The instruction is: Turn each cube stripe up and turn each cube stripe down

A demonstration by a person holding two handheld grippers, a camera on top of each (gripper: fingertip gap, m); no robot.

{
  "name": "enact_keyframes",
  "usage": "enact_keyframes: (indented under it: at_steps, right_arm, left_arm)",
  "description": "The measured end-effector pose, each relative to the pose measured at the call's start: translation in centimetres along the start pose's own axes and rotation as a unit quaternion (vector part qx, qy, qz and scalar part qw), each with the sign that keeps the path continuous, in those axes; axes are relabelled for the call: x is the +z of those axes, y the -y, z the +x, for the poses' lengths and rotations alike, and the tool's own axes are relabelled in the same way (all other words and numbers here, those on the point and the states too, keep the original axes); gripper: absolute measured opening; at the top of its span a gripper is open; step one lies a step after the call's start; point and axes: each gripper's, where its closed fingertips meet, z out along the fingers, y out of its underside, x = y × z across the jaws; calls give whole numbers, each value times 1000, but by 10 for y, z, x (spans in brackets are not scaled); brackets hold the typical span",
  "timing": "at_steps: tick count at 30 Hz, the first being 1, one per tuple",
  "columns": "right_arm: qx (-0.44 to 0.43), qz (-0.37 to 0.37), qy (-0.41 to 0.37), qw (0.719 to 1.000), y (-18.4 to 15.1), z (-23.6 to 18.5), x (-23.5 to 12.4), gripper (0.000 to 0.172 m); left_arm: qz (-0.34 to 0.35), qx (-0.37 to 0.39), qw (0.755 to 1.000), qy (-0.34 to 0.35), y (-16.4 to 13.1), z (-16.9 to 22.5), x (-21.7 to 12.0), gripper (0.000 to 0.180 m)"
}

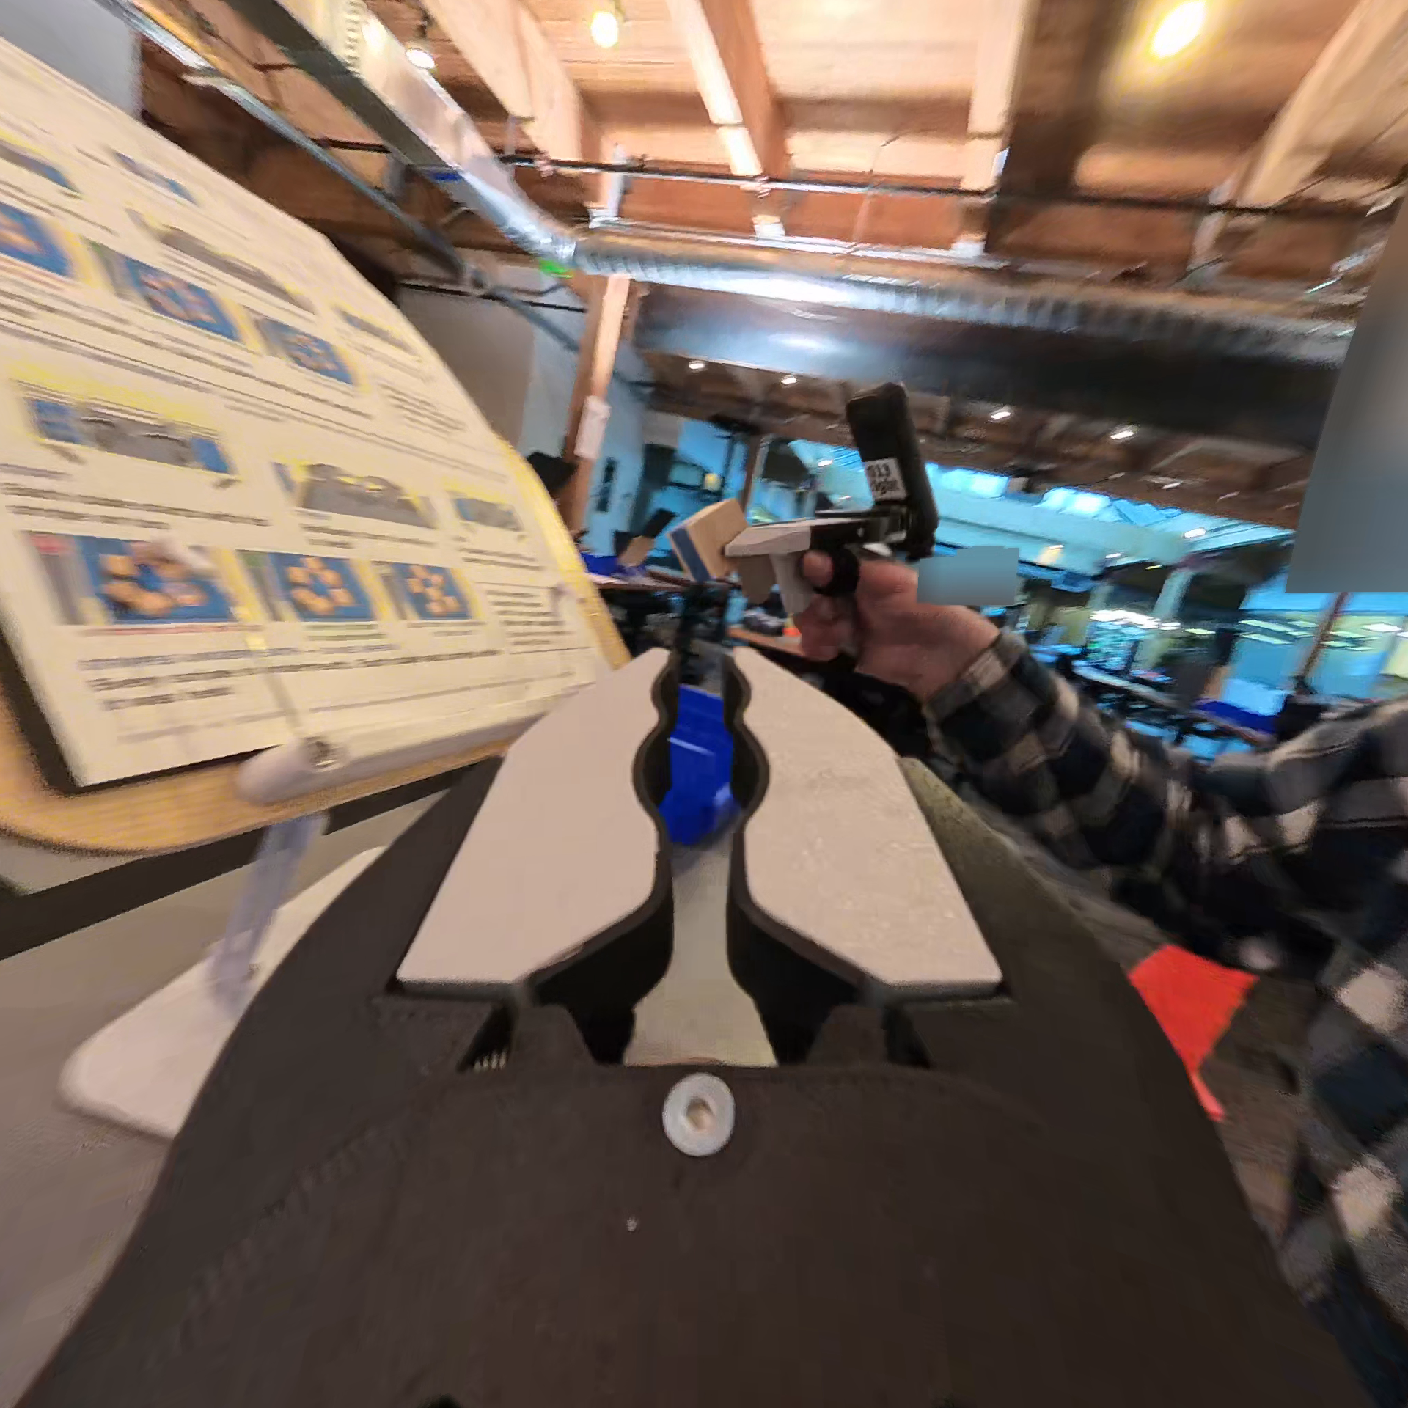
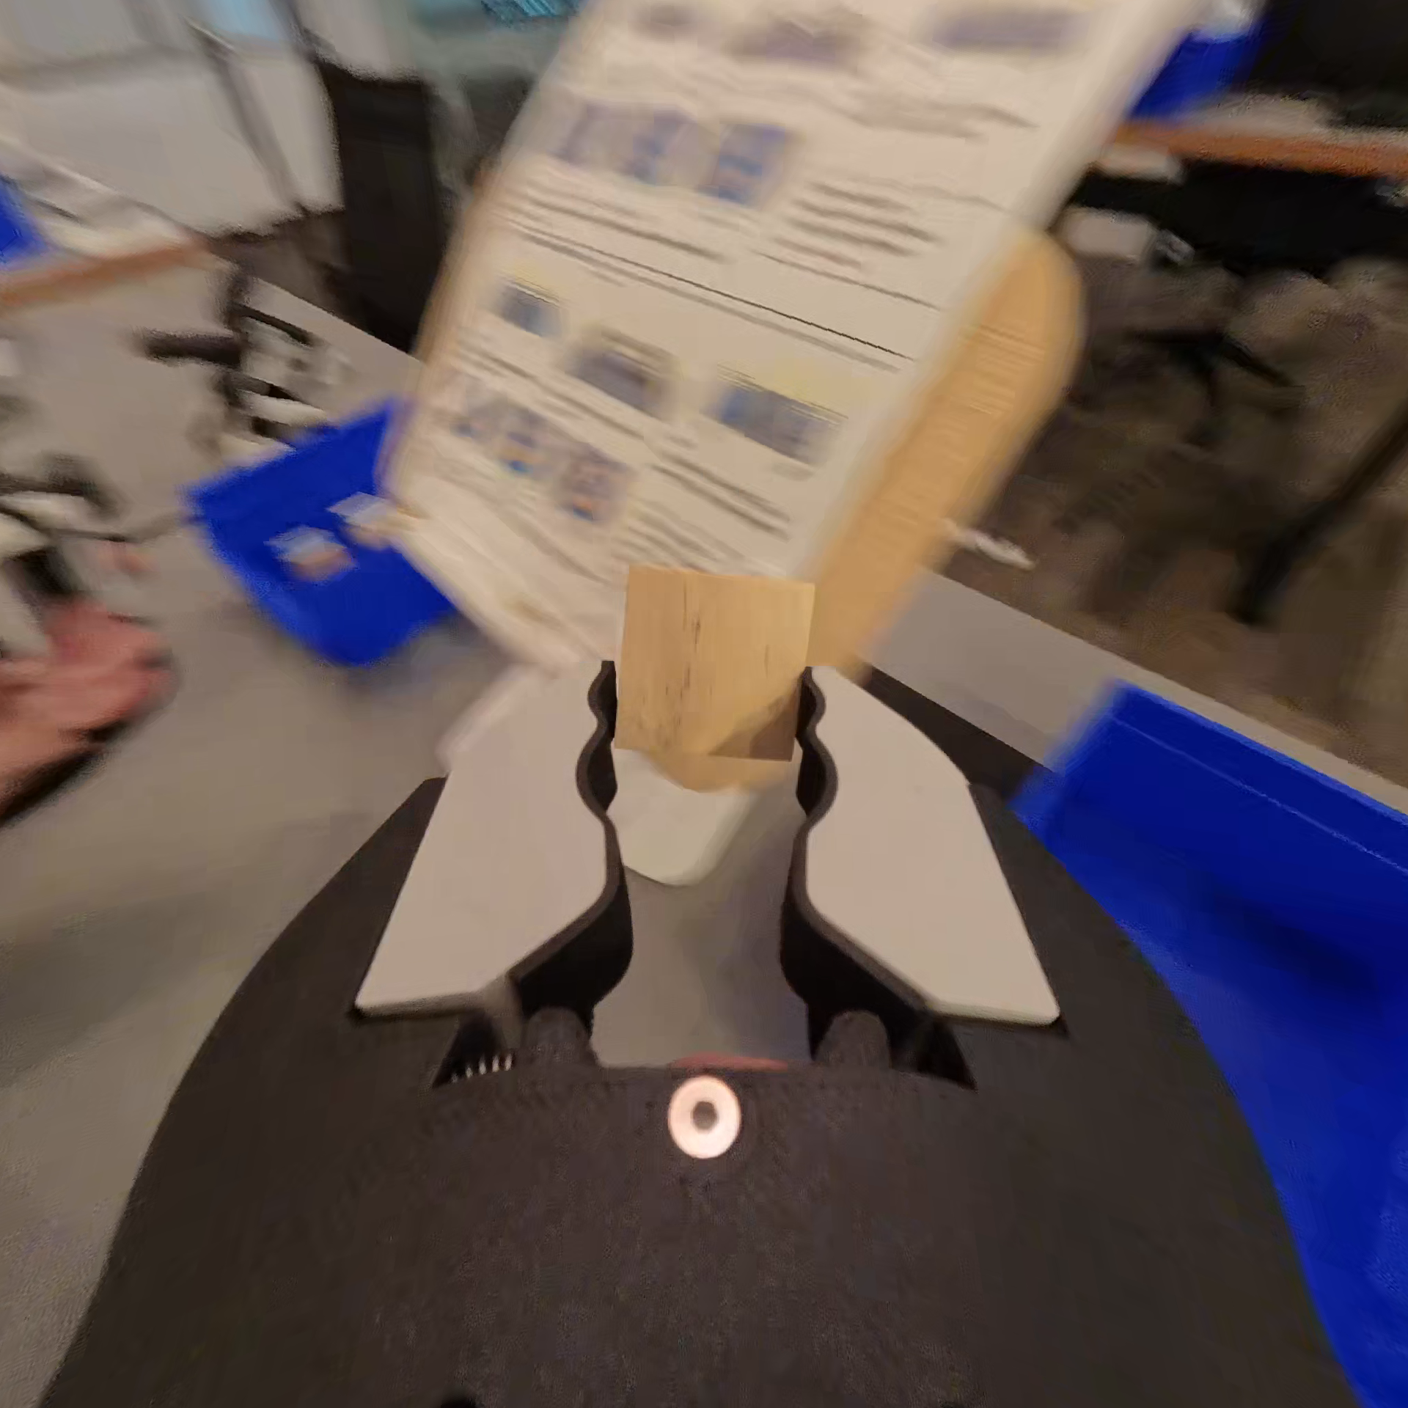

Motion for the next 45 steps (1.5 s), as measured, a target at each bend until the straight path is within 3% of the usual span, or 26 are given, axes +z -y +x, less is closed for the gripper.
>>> enact_keyframes:
  at_steps: [3, 7, 12, 21, 23, 25, 29, 32, 35, 38, 41, 45]
  right_arm:
    - [27, -94, -100, 990, -31, 106, -2, 46]
    - [68, -224, -146, 961, -92, 187, 27, 46]
    - [87, -340, -185, 918, -161, 236, 67, 46]
    - [164, -377, -250, 877, -225, 270, 94, 47]
    - [175, -365, -249, 880, -225, 269, 99, 49]
    - [170, -367, -252, 879, -218, 267, 99, 78]
    - [152, -305, -265, 902, -176, 267, 81, 79]
    - [109, -249, -256, 928, -133, 245, 57, 74]
    - [55, -207, -218, 952, -101, 203, 35, 64]
    - [23, -165, -190, 968, -81, 160, 14, 64]
    - [8, -138, -151, 979, -70, 119, -2, 64]
    - [-12, -110, -129, 985, -63, 80, -18, 62]
  left_arm:
    - [-10, 26, 997, 66, -5, -22, -11, 0]
    - [-51, 59, 989, 126, -21, -43, -18, 0]
    - [-87, 72, 983, 144, -35, -52, -26, 0]
    - [-95, 70, 980, 160, -38, -65, -38, 0]
    - [-97, 67, 980, 158, -38, -66, -39, 0]
    - [-104, 67, 978, 166, -39, -68, -40, 0]
    - [-111, 92, 970, 197, -26, -72, -55, 2]
    - [-127, 116, 953, 249, -6, -87, -80, 15]
    - [-191, 159, 916, 313, 15, -115, -110, 33]
    - [-291, 201, 877, 324, 26, -145, -123, 35]
    - [-416, 244, 832, 274, 12, -185, -120, 46]
    - [-566, 193, 766, 234, -30, -236, -136, 55]
